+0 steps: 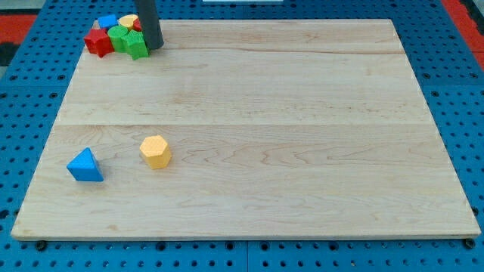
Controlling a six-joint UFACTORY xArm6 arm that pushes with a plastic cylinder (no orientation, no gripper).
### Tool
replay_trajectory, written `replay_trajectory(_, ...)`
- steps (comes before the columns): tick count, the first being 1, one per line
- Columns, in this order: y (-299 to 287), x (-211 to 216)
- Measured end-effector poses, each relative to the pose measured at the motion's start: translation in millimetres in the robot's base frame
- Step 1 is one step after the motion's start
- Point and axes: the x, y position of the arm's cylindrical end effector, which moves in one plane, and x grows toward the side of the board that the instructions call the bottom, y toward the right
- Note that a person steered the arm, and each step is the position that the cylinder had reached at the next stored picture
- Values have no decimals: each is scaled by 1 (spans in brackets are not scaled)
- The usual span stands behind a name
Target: Drag the yellow hexagon towards the top right side of the board
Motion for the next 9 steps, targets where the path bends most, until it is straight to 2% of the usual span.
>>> replay_trajectory(2, 33, 41)
replay_trajectory(4, 33, 51)
replay_trajectory(5, 13, 72)
replay_trajectory(6, -19, 72)
replay_trajectory(7, -70, 99)
replay_trajectory(8, -147, 123)
replay_trajectory(9, -148, 126)
